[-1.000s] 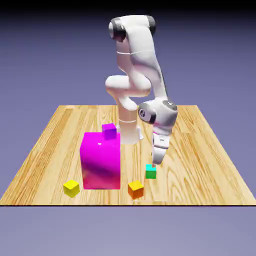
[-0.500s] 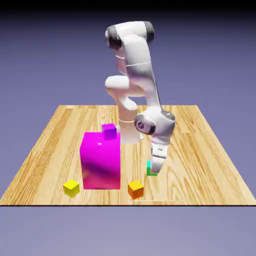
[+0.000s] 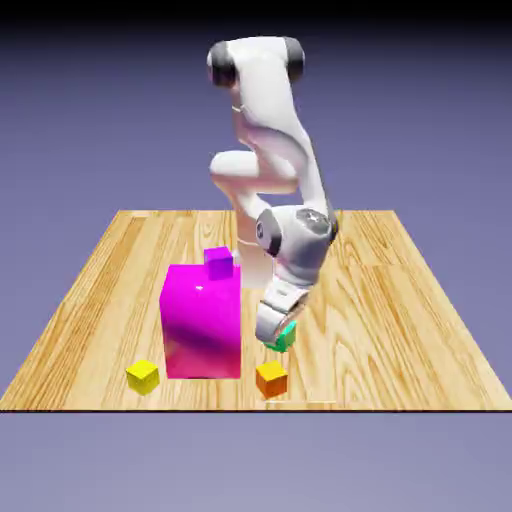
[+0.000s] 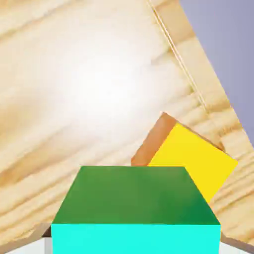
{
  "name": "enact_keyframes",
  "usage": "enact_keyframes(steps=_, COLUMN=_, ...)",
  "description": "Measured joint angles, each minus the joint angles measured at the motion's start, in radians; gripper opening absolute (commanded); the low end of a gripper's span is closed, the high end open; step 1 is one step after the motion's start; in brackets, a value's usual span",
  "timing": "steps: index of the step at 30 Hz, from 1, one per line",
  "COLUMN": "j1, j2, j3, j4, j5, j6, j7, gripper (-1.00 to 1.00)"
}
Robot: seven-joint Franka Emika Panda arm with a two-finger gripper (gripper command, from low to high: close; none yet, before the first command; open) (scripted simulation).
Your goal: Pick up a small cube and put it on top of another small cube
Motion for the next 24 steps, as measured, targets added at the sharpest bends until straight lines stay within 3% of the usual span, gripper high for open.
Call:
enact_keyframes(steps=15, j1=0.012, j2=0.151, j3=-0.543, j4=0.299, j5=0.519, j6=-0.195, j7=0.607, gripper=-1.0)
enact_keyframes(steps=18, j1=0.01, j2=0.152, j3=-0.576, j4=0.289, j5=0.569, j6=-0.186, j7=0.656, gripper=-1.0)
enact_keyframes(steps=21, j1=-0.008, j2=0.259, j3=-0.539, j4=0.26, j5=0.623, j6=-0.056, j7=0.618, gripper=-1.0)
enact_keyframes(steps=22, j1=-0.011, j2=0.272, j3=-0.535, j4=0.257, j5=0.63, j6=-0.041, j7=0.614, gripper=1.0)
enact_keyframes(steps=24, j1=-0.01, j2=0.272, j3=-0.535, j4=0.257, j5=0.627, j6=-0.041, j7=0.616, gripper=1.0)
